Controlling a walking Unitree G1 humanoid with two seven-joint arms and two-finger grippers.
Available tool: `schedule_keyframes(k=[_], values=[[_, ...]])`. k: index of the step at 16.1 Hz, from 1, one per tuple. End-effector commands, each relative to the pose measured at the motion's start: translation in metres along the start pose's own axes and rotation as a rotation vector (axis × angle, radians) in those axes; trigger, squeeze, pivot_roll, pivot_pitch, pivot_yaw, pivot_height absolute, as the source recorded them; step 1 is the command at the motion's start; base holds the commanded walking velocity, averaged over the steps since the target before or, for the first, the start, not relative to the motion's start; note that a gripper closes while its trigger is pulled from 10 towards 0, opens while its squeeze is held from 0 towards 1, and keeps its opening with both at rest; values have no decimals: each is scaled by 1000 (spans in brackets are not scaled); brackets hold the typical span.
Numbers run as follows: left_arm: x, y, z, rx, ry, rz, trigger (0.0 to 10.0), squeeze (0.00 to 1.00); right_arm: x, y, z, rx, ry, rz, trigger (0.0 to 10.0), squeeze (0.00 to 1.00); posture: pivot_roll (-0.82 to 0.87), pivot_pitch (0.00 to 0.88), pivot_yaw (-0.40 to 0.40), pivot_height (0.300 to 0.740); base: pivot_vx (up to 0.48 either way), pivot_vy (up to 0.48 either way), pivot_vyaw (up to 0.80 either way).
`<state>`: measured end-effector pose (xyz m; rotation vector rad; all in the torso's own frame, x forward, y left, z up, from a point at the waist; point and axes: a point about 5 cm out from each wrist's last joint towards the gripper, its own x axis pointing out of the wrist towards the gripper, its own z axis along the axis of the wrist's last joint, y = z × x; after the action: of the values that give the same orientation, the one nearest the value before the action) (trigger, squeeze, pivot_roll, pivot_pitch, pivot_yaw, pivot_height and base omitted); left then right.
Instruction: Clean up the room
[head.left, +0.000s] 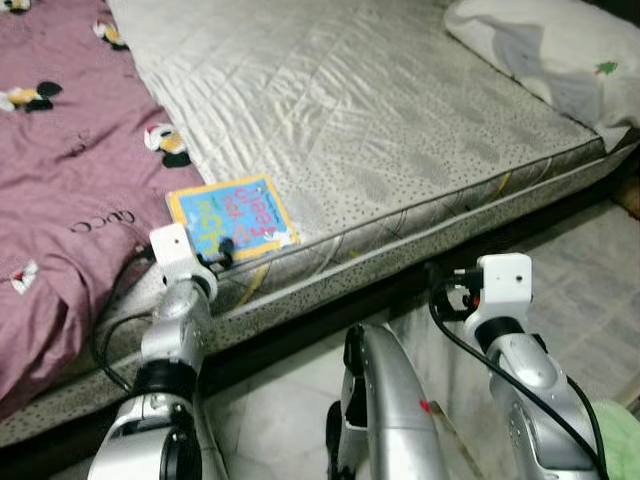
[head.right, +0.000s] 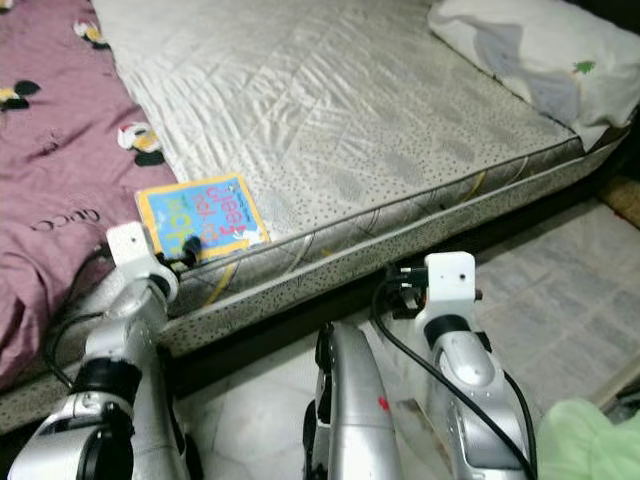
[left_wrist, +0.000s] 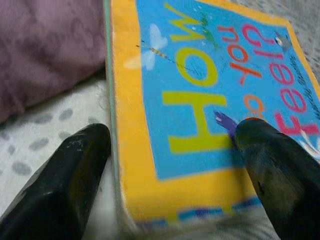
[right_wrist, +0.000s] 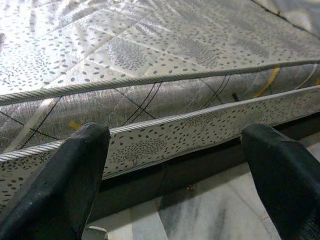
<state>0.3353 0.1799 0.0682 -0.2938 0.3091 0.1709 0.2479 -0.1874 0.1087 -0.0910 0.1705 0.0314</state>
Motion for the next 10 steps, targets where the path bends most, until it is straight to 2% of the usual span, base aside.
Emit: schedule_keyframes(k=[1,3,5,8,10], values=[[1,0,-1,-2,5,8,10000,0,-1,-2,4,-5,-8,-6,10000,0,-160,127,-98,452,0,0,0],[2,1,0,-9,2,14,10000,0,0,-2,4,-6,-7,-6,10000,0,-158,125,-98,452,0,0,0],[2,5,3,-56,-20,27,10000,0,1,-2,4,-9,-9,-6,10000,0,-157,119,-95,452,0,0,0],[4,9,-7,-99,68,27,10000,0,2,-2,7,0,-23,-2,10000,0,-156,111,-94,452,0,0,0],[7,7,-10,-143,120,-28,10000,0,1,7,17,61,-55,106,10000,0,-161,101,-93,452,0,0,0]])
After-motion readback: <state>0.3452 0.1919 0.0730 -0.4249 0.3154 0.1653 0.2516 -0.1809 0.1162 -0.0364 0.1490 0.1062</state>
